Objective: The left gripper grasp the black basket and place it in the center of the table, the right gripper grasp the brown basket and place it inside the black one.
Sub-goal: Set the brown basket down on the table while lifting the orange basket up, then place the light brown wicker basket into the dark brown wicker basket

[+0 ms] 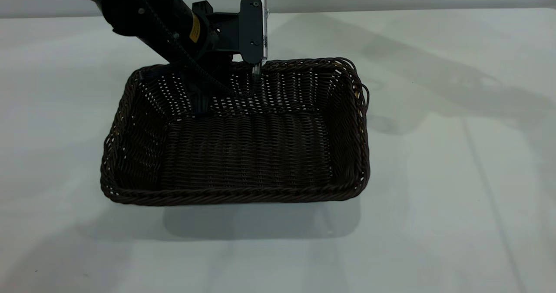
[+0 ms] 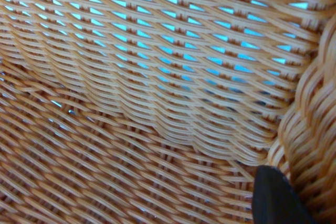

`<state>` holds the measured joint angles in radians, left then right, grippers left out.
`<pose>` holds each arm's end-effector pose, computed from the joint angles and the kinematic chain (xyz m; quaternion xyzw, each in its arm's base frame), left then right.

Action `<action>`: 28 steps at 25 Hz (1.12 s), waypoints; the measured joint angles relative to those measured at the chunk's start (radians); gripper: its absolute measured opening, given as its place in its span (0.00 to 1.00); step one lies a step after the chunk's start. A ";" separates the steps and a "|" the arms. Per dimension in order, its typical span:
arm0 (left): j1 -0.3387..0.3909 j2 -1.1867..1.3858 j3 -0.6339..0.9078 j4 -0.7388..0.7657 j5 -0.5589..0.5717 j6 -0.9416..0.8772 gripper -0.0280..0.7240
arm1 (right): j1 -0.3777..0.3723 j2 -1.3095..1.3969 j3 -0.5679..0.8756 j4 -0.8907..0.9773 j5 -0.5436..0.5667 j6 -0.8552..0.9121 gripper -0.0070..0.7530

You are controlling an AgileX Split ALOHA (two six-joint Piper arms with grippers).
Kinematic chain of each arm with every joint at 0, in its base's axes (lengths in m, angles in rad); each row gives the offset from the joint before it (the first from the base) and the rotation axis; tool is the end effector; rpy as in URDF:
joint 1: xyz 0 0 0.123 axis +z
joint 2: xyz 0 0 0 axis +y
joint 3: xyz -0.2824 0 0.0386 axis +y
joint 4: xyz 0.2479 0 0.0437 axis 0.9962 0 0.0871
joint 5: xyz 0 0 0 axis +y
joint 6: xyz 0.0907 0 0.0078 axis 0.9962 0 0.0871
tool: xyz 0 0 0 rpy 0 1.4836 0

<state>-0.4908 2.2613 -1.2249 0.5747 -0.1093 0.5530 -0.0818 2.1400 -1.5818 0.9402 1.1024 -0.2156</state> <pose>0.3793 -0.2087 0.0563 0.6842 0.6398 0.0824 0.3403 0.4368 0.0301 0.1845 0.1450 0.9032 0.3996 0.0587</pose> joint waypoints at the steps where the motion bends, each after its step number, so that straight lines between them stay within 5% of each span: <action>1: 0.000 -0.009 0.000 0.000 0.000 -0.001 0.58 | -0.001 0.000 0.000 0.003 0.000 0.000 0.15; 6: 0.000 -0.093 0.002 0.001 0.006 -0.004 0.68 | -0.020 0.000 -0.007 0.046 -0.001 -0.031 0.15; 16: -0.001 -0.505 0.008 0.001 0.159 -0.045 0.69 | -0.102 0.000 -0.030 0.072 -0.006 -0.031 0.15; 21: -0.001 -0.718 0.008 0.001 0.170 -0.046 0.67 | 0.026 0.000 -0.031 -0.029 0.064 -0.037 0.15; 28: -0.001 -0.857 0.008 0.001 0.179 -0.046 0.67 | 0.320 0.000 0.063 -0.185 0.084 -0.036 0.15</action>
<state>-0.4920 1.4044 -1.2169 0.5755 0.0699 0.5073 0.2379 2.1400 -1.5185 0.7553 1.1859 -0.2518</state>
